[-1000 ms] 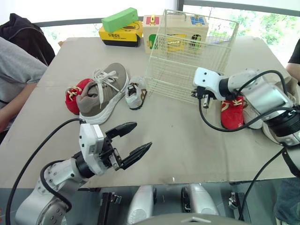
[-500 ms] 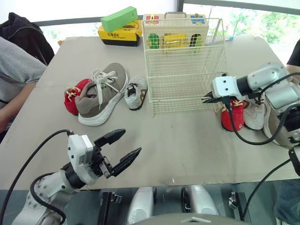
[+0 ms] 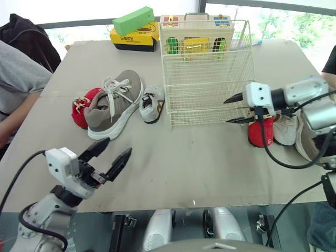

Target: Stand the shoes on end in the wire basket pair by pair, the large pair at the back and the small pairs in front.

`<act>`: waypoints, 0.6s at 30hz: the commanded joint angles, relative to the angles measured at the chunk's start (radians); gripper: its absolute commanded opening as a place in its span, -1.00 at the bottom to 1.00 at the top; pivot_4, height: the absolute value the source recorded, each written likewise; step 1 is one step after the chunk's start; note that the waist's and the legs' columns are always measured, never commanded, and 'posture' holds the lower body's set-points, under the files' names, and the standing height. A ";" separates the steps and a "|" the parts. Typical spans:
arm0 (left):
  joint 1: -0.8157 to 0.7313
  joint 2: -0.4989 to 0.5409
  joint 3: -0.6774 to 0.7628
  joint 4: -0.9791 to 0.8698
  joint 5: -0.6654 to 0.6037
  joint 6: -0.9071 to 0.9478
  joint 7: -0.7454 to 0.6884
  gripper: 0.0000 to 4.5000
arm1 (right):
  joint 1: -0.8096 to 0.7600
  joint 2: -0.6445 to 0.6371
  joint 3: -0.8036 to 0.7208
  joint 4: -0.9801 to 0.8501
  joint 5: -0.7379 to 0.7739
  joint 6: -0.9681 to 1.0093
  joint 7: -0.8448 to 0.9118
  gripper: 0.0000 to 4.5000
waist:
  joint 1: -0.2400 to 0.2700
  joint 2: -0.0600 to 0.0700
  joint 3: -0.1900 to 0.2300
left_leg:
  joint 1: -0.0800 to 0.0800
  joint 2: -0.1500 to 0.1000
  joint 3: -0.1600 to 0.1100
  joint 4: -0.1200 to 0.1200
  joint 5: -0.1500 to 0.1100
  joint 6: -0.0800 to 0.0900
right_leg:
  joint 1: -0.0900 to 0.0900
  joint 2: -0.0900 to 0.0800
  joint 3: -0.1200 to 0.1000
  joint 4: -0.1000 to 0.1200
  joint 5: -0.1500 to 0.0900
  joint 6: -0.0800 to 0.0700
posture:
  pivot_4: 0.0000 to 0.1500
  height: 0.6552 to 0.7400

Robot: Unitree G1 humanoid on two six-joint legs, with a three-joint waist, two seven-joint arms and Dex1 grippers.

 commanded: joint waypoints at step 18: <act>-0.540 0.275 -0.092 0.359 0.165 0.373 0.286 1.00 | 0.504 0.123 -0.275 -0.905 0.482 0.456 -0.547 0.98 | -0.007 -0.001 0.000 | 0.001 -0.003 0.000 0.000 0.000 0.000 | 0.000 0.003 -0.002 0.001 0.001 0.001 | 1.00 1.00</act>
